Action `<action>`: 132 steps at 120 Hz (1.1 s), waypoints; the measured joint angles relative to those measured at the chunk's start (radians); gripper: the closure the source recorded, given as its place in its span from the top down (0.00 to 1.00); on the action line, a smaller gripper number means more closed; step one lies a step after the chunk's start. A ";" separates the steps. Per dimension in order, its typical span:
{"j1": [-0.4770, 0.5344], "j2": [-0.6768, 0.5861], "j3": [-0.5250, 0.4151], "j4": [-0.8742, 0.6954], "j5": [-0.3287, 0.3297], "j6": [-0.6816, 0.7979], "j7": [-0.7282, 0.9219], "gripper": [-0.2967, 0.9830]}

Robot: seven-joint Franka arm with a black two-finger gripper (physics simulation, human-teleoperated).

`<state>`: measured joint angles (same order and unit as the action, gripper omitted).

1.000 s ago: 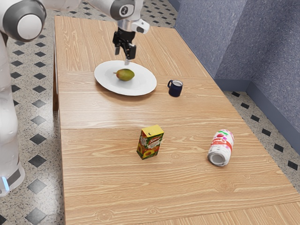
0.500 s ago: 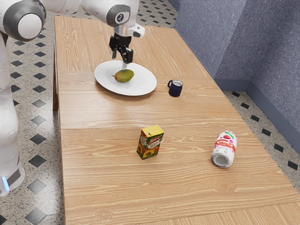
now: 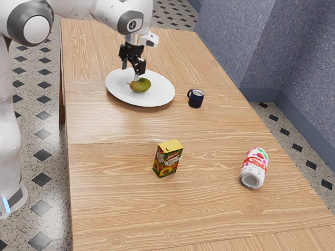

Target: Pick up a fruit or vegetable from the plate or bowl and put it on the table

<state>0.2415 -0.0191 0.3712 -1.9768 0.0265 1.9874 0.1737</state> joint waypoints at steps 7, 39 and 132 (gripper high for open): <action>0.001 0.003 0.000 0.000 0.000 0.002 0.000 0.77; 0.005 0.015 0.000 0.015 -0.001 0.012 -0.002 0.77; 0.001 0.106 -0.003 0.074 -0.033 0.040 -0.005 0.77</action>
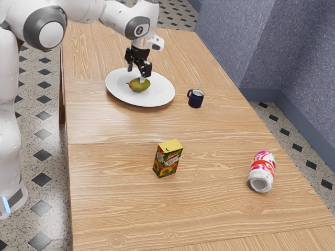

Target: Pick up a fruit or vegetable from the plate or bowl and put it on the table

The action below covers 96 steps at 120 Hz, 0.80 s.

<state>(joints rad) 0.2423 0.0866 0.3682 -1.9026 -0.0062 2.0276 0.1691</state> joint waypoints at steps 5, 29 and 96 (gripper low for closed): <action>-0.002 0.002 0.000 0.001 -0.001 0.002 0.000 0.77; -0.008 0.008 -0.003 0.007 -0.005 0.007 -0.002 0.77; -0.011 0.054 -0.008 0.004 -0.016 0.027 -0.005 0.77</action>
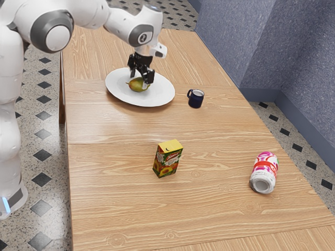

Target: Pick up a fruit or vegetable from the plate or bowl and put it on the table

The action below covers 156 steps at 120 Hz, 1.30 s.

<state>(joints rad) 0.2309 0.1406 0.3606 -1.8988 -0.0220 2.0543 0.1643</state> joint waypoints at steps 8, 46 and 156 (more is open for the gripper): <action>0.000 0.003 0.000 -0.001 -0.003 0.001 0.000 0.77; 0.003 0.020 0.001 -0.002 -0.021 0.005 -0.003 0.55; -0.129 -0.034 -0.173 0.188 -0.006 -0.146 -0.013 0.54</action>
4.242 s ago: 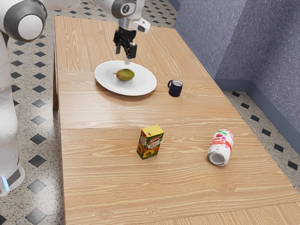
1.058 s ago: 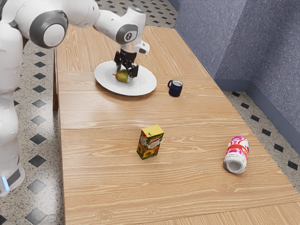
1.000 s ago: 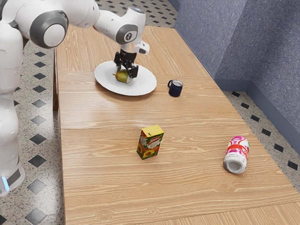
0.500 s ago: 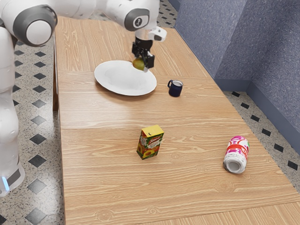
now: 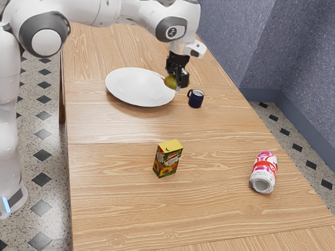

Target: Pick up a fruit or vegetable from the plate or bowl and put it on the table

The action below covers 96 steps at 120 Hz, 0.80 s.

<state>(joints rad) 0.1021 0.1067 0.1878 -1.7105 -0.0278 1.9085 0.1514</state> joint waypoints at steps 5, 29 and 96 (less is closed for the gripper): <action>-0.005 0.001 0.000 0.001 0.000 -0.002 0.000 0.54; -0.052 0.043 0.000 0.056 -0.001 -0.020 0.001 0.54; -0.124 0.092 0.003 0.118 -0.016 -0.035 0.006 0.74</action>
<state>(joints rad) -0.0220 0.1984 0.1905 -1.5924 -0.0434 1.8736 0.1572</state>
